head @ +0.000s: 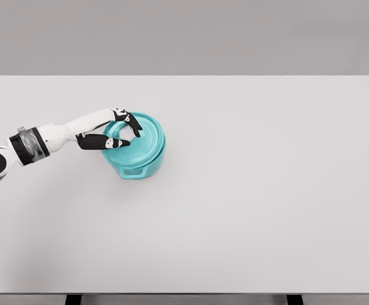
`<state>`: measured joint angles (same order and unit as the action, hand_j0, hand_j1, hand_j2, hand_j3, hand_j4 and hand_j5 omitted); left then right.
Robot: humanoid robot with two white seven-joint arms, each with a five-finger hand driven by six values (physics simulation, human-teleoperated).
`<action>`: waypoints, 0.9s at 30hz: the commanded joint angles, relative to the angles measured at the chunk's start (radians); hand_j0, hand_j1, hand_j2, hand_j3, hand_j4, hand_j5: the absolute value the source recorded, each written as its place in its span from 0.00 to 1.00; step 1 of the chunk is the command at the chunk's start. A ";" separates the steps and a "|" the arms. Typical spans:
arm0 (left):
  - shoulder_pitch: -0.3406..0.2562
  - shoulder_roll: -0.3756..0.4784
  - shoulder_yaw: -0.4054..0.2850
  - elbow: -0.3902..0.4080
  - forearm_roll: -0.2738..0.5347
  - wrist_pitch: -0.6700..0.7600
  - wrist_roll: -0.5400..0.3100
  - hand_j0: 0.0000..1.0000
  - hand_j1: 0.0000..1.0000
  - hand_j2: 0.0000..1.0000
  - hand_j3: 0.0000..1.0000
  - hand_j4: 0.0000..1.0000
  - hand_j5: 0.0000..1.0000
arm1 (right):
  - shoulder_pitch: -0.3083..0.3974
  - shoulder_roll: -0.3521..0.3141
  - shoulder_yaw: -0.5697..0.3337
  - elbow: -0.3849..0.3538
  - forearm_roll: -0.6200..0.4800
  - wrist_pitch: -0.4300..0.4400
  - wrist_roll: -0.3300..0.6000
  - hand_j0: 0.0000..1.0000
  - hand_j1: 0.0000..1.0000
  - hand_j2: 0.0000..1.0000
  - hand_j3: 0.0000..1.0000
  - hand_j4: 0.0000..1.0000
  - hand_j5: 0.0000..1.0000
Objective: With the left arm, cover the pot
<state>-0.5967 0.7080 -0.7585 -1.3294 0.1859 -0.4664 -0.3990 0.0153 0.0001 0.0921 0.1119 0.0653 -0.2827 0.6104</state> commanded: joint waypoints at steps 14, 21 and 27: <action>0.002 -0.005 -0.005 -0.001 0.006 0.000 0.000 0.47 0.47 0.47 0.47 0.47 0.47 | 0.000 0.000 0.000 0.000 0.001 -0.001 0.000 1.00 1.00 1.00 1.00 1.00 1.00; 0.000 -0.005 -0.004 0.001 0.006 0.002 0.002 0.51 0.51 0.51 0.51 0.51 0.51 | 0.000 0.000 0.000 0.000 0.001 -0.001 0.000 1.00 1.00 1.00 1.00 1.00 1.00; 0.000 -0.005 -0.004 -0.001 0.004 0.002 0.002 0.51 0.51 0.51 0.51 0.51 0.51 | 0.000 0.000 0.000 0.000 0.001 -0.001 0.000 1.00 1.00 1.00 1.00 1.00 1.00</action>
<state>-0.5967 0.7019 -0.7635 -1.3292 0.1845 -0.4665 -0.3979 0.0153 0.0001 0.0921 0.1119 0.0653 -0.2827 0.6104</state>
